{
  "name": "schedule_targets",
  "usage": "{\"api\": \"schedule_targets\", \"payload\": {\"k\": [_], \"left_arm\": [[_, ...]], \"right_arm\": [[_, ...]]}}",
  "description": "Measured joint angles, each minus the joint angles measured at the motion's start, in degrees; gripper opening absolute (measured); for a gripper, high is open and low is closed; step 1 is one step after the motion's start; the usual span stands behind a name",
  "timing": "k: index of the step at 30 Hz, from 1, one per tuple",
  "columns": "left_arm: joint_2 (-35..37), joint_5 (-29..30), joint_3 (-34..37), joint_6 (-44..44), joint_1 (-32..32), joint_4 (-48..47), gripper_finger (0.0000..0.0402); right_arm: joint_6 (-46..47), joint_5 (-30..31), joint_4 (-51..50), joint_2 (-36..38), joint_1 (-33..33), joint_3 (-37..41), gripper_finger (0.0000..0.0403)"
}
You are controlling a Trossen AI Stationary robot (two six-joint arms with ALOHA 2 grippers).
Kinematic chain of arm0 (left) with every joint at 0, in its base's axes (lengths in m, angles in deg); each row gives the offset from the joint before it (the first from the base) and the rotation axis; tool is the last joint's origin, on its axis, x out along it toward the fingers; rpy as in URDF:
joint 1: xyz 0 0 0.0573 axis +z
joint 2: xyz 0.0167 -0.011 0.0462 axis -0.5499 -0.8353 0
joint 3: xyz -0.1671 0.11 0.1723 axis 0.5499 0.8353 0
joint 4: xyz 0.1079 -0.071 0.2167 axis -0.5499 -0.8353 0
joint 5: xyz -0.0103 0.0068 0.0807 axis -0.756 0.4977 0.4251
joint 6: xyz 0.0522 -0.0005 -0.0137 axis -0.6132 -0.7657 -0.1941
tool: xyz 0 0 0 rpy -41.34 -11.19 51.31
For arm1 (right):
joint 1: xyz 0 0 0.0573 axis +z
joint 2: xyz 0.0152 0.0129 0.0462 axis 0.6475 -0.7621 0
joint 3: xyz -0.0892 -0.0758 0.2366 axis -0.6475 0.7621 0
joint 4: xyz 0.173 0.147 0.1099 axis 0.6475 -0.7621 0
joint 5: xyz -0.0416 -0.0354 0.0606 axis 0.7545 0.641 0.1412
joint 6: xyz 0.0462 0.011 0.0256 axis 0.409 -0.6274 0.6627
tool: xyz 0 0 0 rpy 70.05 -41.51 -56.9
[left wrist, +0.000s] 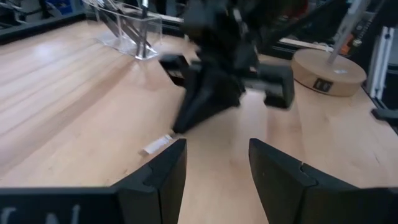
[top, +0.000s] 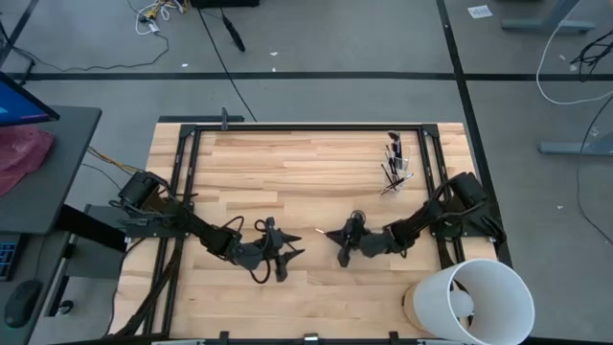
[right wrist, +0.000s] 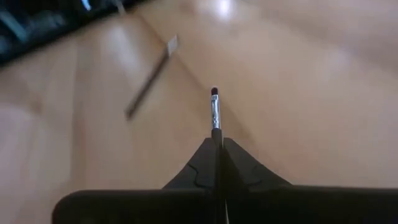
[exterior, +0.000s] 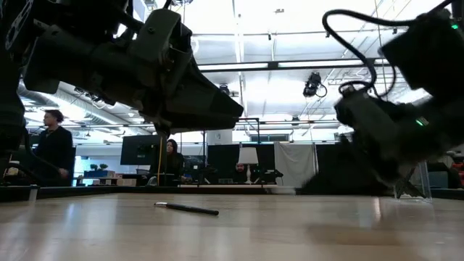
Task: Put items in baskets/containers
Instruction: Put the eyeshadow brush into the transparent organizer
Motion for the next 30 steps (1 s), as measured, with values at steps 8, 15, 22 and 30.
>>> {"api": "schedule_targets", "payload": {"k": [8, 15, 22, 30], "left_arm": [[0.0, -1.52, 0.0, -0.26, -0.61, -0.58, 0.0177], [0.0, 1.18, 0.02, -3.48, -0.85, 2.94, 0.0177], [0.02, 1.58, 0.0, -16.75, -0.97, 20.45, 0.0177], [0.02, -5.71, 0.0, -18.26, 0.87, 26.46, 0.0177]], "right_arm": [[-9.29, 2.65, 16.78, 0.79, 0.66, -0.06, 0.0007], [-21.35, -0.02, 35.4, 0.93, 1.65, -0.12, 0.0008], [-27.8, -5.38, 40.59, 0.98, 2.92, -1.11, 0.0009], [-31.83, -10.74, 39.42, 1.01, 3.02, -5.04, 0.0009]]}}
